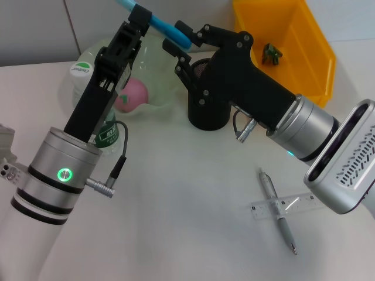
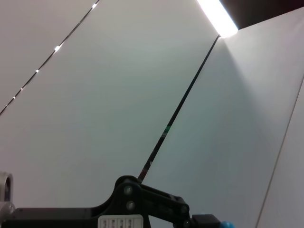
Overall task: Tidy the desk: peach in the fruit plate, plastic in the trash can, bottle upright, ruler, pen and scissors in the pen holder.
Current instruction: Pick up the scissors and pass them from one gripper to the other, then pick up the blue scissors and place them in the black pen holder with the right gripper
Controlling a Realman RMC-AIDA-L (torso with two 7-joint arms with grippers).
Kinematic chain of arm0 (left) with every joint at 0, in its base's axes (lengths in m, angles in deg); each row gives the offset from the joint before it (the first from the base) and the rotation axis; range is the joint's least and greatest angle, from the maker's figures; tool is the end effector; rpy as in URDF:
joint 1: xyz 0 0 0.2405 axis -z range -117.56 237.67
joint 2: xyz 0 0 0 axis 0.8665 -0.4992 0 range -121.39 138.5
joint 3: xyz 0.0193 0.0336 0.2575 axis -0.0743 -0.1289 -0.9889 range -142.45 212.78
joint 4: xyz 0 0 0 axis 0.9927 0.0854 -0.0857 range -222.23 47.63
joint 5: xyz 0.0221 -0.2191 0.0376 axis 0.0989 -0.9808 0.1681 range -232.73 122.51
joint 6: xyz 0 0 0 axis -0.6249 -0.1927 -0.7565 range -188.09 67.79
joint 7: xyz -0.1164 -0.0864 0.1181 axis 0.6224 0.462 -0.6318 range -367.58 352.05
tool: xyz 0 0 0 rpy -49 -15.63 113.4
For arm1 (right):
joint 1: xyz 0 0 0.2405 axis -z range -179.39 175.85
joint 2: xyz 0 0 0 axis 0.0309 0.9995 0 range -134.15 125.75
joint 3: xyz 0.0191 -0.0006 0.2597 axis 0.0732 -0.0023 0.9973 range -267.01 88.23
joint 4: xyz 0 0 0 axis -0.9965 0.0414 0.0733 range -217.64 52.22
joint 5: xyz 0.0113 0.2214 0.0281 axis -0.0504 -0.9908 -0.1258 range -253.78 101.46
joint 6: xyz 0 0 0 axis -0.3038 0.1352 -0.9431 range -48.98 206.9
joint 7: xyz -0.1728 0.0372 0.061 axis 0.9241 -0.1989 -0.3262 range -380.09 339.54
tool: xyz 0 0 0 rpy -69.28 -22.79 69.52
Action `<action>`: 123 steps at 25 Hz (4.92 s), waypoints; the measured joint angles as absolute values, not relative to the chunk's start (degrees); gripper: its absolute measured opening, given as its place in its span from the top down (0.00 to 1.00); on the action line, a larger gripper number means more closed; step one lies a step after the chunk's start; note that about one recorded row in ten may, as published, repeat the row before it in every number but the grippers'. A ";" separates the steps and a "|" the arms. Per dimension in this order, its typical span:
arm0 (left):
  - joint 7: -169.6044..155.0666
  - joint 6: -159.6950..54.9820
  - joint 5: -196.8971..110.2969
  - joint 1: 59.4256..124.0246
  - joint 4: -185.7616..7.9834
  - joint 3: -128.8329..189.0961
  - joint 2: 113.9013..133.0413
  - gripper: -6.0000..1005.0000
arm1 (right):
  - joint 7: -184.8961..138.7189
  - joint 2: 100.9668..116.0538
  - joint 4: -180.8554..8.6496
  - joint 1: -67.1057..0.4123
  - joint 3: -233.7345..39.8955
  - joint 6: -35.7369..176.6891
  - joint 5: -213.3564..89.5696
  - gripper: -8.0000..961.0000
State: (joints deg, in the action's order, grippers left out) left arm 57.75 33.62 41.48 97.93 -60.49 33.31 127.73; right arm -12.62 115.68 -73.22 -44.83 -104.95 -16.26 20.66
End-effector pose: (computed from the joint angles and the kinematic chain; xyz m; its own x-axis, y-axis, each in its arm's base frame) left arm -0.1449 0.3428 -0.0786 -0.3424 0.4052 0.8477 0.5999 -0.6001 0.5292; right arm 0.1427 0.3565 -0.0785 0.5427 0.6302 -0.5552 -0.1068 -0.6039 -0.7899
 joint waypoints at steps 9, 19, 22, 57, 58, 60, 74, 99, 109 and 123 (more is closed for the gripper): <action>57.77 33.62 41.48 98.00 -60.49 33.32 127.73 0.64 | -12.63 115.68 -73.21 -45.02 -104.95 -16.24 20.61 0.78; 57.77 33.65 41.56 98.05 -60.50 33.32 127.73 0.63 | -12.62 115.67 -73.39 -45.02 -104.94 -16.26 20.54 0.80; 57.75 33.78 43.52 97.75 -60.64 34.84 127.73 0.63 | -12.60 115.67 -73.39 -45.01 -104.95 -16.36 20.54 0.91; 57.83 35.91 45.94 97.01 -64.88 35.40 127.70 0.30 | -13.74 115.67 -73.00 -43.56 -99.28 -17.92 20.51 0.91; 57.84 36.71 47.11 96.82 -66.41 35.46 127.66 0.30 | -14.55 115.66 -72.99 -43.24 -97.78 -18.33 20.51 0.91; 57.86 38.91 49.91 96.48 -70.36 35.61 127.50 0.30 | -16.77 115.51 -73.28 -42.51 -95.37 -19.47 20.51 0.91; 58.12 49.79 68.01 95.35 -107.17 25.36 126.78 0.31 | -22.40 115.23 -75.14 -39.16 -90.96 -20.91 20.51 0.91; 51.72 43.09 67.96 89.95 -124.95 4.88 126.79 0.30 | -82.30 115.00 -113.02 -43.43 -99.41 -22.45 20.53 0.91; 52.02 43.08 67.83 90.05 -123.00 4.61 126.84 0.30 | -132.29 109.53 -148.91 -43.92 -126.04 -8.79 25.19 0.91; 51.73 42.68 67.98 89.64 -123.04 4.58 126.88 0.30 | -162.24 101.62 -151.29 -70.67 -130.38 -24.50 69.01 0.91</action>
State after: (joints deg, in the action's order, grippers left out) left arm 51.73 42.68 67.98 89.64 -123.04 4.58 126.88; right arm -162.24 101.62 -151.29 -70.67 -130.38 -24.50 69.01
